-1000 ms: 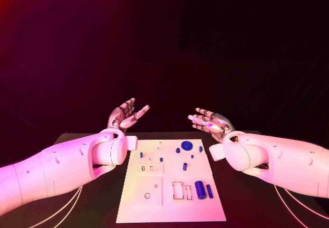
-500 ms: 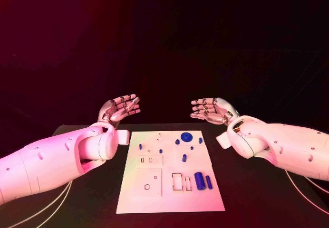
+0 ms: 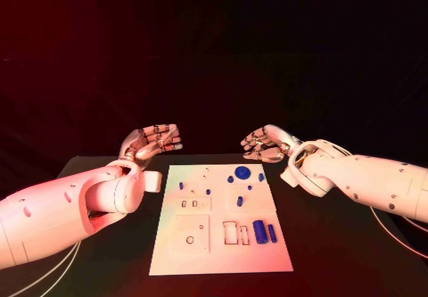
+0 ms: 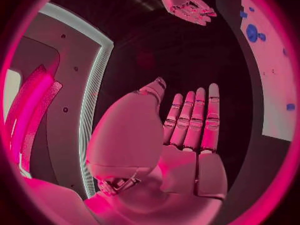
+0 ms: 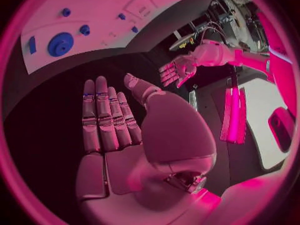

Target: Assemble the parts on the task board

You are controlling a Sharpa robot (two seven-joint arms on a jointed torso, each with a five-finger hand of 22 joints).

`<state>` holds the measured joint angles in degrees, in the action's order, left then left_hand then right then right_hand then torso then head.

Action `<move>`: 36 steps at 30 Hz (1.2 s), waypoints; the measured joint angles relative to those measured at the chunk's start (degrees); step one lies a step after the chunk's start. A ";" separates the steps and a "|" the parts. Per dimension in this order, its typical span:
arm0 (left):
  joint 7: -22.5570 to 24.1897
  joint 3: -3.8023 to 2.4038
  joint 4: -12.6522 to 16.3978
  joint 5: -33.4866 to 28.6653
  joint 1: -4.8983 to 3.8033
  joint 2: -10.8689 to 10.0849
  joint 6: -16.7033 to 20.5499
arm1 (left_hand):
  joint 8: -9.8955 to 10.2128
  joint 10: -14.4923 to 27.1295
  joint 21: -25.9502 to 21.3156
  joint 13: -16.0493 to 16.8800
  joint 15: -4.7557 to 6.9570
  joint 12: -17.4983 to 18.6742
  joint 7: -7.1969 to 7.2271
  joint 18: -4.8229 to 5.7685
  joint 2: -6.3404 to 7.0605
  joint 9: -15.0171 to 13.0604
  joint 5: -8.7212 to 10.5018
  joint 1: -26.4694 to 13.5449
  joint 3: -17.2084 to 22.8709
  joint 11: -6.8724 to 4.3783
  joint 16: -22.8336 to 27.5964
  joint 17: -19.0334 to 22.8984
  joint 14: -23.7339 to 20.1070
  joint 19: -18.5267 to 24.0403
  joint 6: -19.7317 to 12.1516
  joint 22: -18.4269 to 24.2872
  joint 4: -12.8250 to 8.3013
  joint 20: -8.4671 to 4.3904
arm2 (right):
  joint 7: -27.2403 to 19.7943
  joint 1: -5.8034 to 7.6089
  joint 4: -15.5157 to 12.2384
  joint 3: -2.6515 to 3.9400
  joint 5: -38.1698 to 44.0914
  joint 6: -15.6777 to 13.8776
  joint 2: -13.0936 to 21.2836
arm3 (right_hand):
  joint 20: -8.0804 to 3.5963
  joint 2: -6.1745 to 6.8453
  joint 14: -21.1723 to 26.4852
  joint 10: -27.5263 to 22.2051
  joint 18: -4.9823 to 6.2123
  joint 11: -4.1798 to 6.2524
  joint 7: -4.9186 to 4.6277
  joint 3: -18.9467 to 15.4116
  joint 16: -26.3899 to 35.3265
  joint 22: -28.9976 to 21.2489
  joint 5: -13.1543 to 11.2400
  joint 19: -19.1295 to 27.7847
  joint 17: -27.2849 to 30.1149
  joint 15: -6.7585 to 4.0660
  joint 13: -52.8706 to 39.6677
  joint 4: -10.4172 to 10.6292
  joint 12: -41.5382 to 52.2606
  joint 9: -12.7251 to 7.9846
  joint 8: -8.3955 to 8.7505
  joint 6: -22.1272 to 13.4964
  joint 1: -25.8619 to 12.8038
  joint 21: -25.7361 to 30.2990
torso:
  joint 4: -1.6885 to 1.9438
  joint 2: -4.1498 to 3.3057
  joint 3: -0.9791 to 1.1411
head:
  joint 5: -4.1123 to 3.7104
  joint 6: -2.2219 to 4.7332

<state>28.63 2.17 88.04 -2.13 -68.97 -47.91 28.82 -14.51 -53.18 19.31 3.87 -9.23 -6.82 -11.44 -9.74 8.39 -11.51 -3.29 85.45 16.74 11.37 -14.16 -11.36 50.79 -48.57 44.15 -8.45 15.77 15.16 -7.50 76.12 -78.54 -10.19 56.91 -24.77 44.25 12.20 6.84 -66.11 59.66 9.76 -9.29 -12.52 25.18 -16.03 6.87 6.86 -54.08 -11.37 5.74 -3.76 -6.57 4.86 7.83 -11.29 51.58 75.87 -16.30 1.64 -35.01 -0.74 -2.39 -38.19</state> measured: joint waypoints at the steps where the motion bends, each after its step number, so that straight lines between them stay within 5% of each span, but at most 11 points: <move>1: -0.09 -0.01 0.39 0.20 0.00 -0.20 -0.16 | 0.00 -0.27 0.25 0.00 0.00 0.06 0.00 0.00 0.05 0.00 0.00 0.05 0.13 -0.06 0.00 -0.07 0.00 -0.12 0.00 -0.07 -0.13 -0.15 | 0.72 0.01 0.03 0.00 1.87 0.32 -0.09 | -0.64 0.50 -2.31 1.22 -0.01 0.51 0.37 0.17 -1.75 0.89 0.08 -1.85 -1.47 -0.64 -0.03 -0.09 -0.15 0.21 -0.05 1.07 -0.23 -1.62 | 0.12 -0.21 -0.07 | -0.14 0.00; 2: -0.22 -0.01 0.92 0.44 0.00 -0.49 -0.37 | 0.00 -0.40 0.39 0.00 0.21 0.29 0.00 0.00 0.05 0.00 0.00 0.05 0.13 -0.01 0.00 -0.17 0.21 -0.28 0.00 -0.15 -0.13 -0.31 | 1.65 0.04 0.07 0.02 4.27 0.73 -0.23 | -3.15 1.90 -7.77 3.98 0.00 1.68 1.33 0.50 -6.85 3.32 0.46 -6.61 -5.66 -2.61 -0.21 -0.09 -0.63 0.85 -0.25 3.40 -0.69 -6.06 | 0.23 -0.39 -0.09 | -0.24 0.00; 3: -0.30 -0.01 1.34 0.62 0.00 -0.71 -0.53 | 0.00 -0.40 0.84 0.00 0.25 0.49 0.00 0.00 0.05 0.00 0.00 0.05 0.13 -0.01 -0.28 -0.36 0.60 -0.85 0.00 -0.30 -0.13 -0.39 | 2.29 0.05 0.08 0.02 6.02 1.03 -0.34 | -4.18 2.31 -9.92 5.17 0.01 2.21 1.84 0.54 -9.61 4.60 0.58 -8.46 -7.86 -3.37 -0.30 -0.05 -0.84 1.15 -0.25 4.31 -1.09 -8.34 | 0.36 -0.62 -0.16 | -0.38 0.01; 8: -0.70 -0.11 3.38 1.39 -0.01 -1.67 -1.39 | 0.00 -0.40 1.73 0.00 0.35 0.85 -0.01 0.01 0.30 0.01 0.00 0.30 0.13 -0.01 -0.66 -0.93 1.14 -1.73 -0.01 -0.71 -0.13 -0.70 | 5.19 0.08 0.53 0.04 13.99 2.32 -1.26 | -5.78 3.69 -12.75 6.28 0.02 3.04 2.11 0.57 -20.41 9.20 0.91 -11.05 -16.33 -4.18 -0.86 0.40 -0.84 2.22 0.24 5.18 -2.07 -15.11 | 0.91 -1.47 -0.39 | -0.90 -0.20; 16: -1.05 -0.28 5.63 2.13 -0.02 -2.46 -2.56 | 0.00 -0.60 2.36 -0.01 0.53 0.85 -0.01 0.01 0.51 0.01 0.00 0.51 0.13 -0.21 -0.89 -1.27 1.33 -2.23 -0.01 -0.91 -0.13 -1.02 | 8.43 -0.05 2.47 0.07 21.43 3.62 -3.39 | -5.61 4.49 -16.02 4.38 0.02 2.62 2.06 0.90 -44.07 16.72 0.91 -13.11 -37.24 -4.19 -1.27 1.63 -0.84 3.85 1.12 5.33 -2.56 -24.04 | 1.73 -2.83 -0.75 | -1.63 -0.24; 18: -1.12 -0.30 5.93 2.24 -0.02 -2.57 -2.78 | 0.00 -0.60 2.36 -0.01 0.53 0.98 -0.01 0.01 0.51 0.01 0.00 0.50 0.13 -0.21 -0.89 -1.27 1.33 -2.23 -0.01 -0.95 -0.13 -1.02 | 9.14 -0.13 2.90 0.07 22.25 3.87 -3.81 | -5.73 4.63 -17.55 4.19 0.01 2.64 1.99 1.06 -52.19 26.30 0.91 -16.79 -46.41 -4.13 -1.24 1.79 -0.84 4.22 1.12 5.48 -2.42 -31.99 | 1.88 -3.08 -0.82 | -1.75 -0.13; 21: -1.20 -0.31 6.22 2.36 -0.02 -2.76 -2.99 | 0.00 -0.60 2.36 -0.01 0.53 1.06 -0.01 0.01 0.51 0.02 0.00 0.50 0.12 -0.21 -0.89 -1.37 1.33 -2.23 -0.02 -0.98 -0.13 -1.02 | 10.11 -0.18 3.56 0.07 23.17 4.27 -4.33 | -5.64 4.63 -17.63 4.19 -2.07 2.65 2.19 1.47 -59.79 38.74 0.91 -20.82 -55.51 -4.22 -1.24 2.20 -0.84 4.77 1.25 5.69 -2.42 -42.00 | 2.12 -3.52 -0.93 | -2.00 0.07; 26: -1.31 -0.35 6.60 2.45 -0.03 -3.12 -3.20 | 0.00 -0.59 2.64 -0.01 0.73 1.06 -0.01 0.01 0.51 0.02 0.00 0.50 0.12 -0.21 -0.89 -1.42 1.53 -2.43 -0.02 -1.07 -0.13 -0.83 | 11.32 -0.31 4.58 0.07 24.28 4.94 -4.98 | -5.26 4.63 -17.63 4.14 -3.22 2.69 2.20 1.93 -64.57 48.48 0.91 -23.39 -61.55 -4.22 -1.24 2.65 -0.84 5.38 1.57 5.69 -2.42 -49.60 | 2.40 -4.02 -1.08 | -2.27 0.26; 36: -1.47 -0.62 7.74 2.56 -0.10 -3.71 -3.51 | 0.00 -0.59 2.64 -0.07 0.73 1.33 -0.01 0.02 0.51 0.03 0.00 0.50 0.12 -0.20 -0.89 -1.49 1.53 -2.62 -0.02 -1.12 -0.13 -1.02 | 13.31 -1.13 5.79 0.07 26.28 6.64 -5.99 | -5.14 4.86 -17.63 3.94 -3.22 2.89 2.21 2.10 -66.08 52.81 0.91 -24.12 -63.60 -4.22 -1.24 2.81 -0.84 5.82 1.57 5.68 -2.18 -52.80 | 2.93 -4.97 -1.25 | -2.71 0.59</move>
<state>27.16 1.55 95.78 0.43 -69.08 -51.62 25.31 -14.51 -53.77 21.95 3.80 -8.50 -5.49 -11.45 -9.73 8.90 -11.48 -3.29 85.96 16.86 11.17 -15.04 -12.85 52.31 -51.19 44.14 -9.56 15.64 14.14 5.81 74.99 -72.76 -10.11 83.19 -18.14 38.25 7.06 11.71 -83.74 63.60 6.54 -6.40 -10.31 27.28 -82.11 59.69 7.77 -78.19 -74.97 1.52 -5.00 -3.76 4.02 13.66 -9.72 57.27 73.69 -69.11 4.58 -39.98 -1.99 -5.10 -37.60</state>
